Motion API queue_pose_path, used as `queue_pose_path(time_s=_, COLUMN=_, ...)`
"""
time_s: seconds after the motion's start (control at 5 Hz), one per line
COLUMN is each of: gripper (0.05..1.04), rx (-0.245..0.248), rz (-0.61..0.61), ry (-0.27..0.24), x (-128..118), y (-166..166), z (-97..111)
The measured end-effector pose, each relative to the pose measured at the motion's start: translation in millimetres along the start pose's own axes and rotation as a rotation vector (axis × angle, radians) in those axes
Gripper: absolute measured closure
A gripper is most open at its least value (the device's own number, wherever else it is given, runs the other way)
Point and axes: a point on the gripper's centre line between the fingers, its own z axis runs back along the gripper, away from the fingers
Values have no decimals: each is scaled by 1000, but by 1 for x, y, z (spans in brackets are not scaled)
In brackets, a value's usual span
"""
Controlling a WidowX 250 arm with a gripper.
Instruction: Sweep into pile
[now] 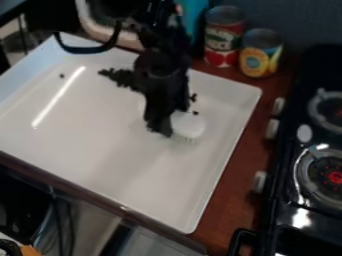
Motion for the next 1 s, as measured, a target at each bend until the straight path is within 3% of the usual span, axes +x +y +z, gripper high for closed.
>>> queue_pose_path(time_s=0.4, gripper=511, rx=4, rz=134, ry=-41, x=6, y=-24, z=-17)
queue_pose_path(time_s=1.0, gripper=512, rx=-40, rz=206, ry=-77, x=22, y=-46, z=-20)
